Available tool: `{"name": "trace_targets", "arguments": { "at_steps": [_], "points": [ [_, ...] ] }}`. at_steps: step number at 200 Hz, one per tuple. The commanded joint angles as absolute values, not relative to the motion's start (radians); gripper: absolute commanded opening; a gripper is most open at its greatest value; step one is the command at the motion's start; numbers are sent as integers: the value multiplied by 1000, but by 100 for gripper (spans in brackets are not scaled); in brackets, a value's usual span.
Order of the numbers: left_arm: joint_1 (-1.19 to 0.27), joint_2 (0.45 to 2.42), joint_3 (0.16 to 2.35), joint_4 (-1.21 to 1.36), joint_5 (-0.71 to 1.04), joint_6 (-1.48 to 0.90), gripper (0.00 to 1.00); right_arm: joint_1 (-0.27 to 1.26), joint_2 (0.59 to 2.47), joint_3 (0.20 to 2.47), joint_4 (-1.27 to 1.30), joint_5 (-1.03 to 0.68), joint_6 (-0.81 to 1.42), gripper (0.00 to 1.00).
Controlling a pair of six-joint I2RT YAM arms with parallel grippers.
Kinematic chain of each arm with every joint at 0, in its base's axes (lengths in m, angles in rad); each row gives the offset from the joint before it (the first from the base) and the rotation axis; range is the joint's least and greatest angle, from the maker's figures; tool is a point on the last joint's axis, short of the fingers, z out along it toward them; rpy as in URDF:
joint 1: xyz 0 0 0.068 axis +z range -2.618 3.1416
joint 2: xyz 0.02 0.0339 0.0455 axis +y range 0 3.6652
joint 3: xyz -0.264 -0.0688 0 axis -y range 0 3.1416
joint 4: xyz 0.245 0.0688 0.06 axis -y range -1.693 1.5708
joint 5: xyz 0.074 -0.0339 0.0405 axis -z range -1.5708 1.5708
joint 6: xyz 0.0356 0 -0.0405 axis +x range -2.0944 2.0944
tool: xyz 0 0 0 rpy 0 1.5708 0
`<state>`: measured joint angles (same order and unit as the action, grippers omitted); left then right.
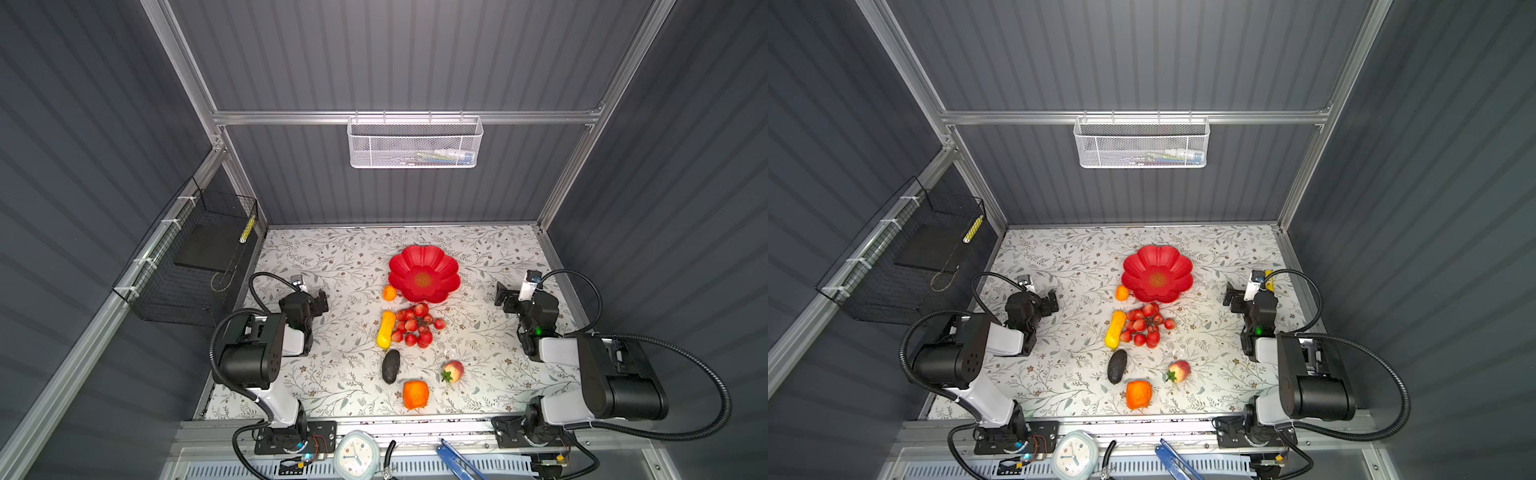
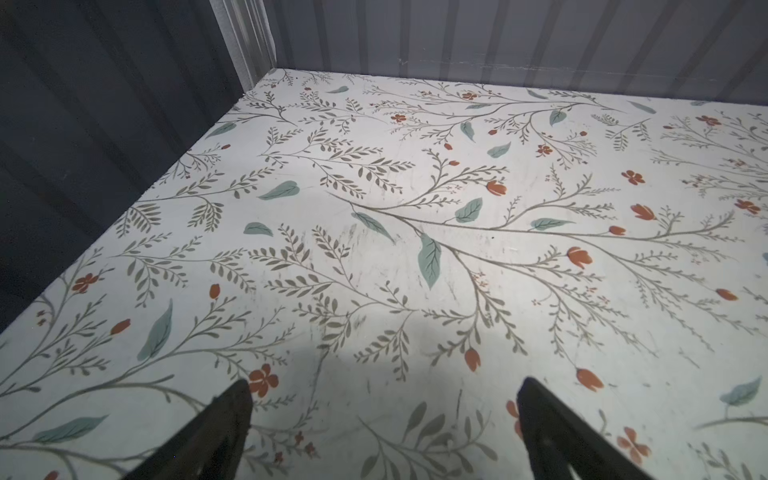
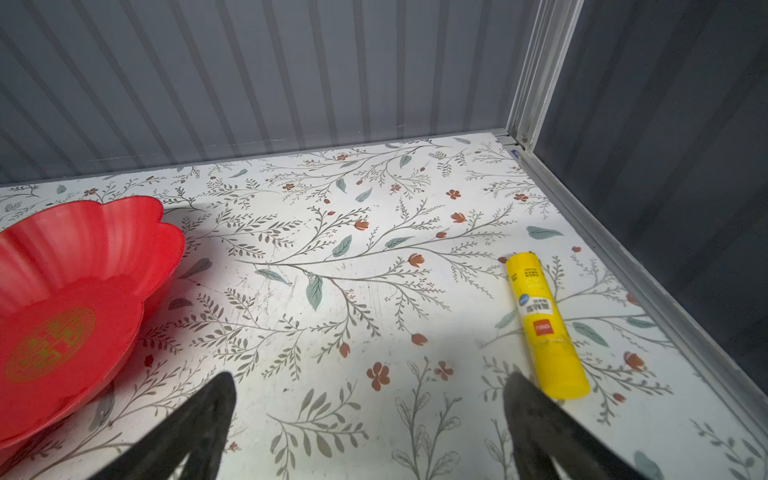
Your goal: Place and organize the fake fruits in the fruit bowl
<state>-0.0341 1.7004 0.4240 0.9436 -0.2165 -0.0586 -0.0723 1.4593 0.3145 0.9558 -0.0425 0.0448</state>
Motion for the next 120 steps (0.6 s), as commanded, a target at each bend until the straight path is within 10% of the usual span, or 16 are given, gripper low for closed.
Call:
{"name": "trace_targets", "arguments": {
  "at_steps": [1,120],
  "points": [
    [-46,1713,451,944,-218,-25,100,-75,1457,331,961,-47,52,99],
    [-49,1716,464,925,-205,-15,100,-77,1460,333,959,-49,52,99]
  ]
}}
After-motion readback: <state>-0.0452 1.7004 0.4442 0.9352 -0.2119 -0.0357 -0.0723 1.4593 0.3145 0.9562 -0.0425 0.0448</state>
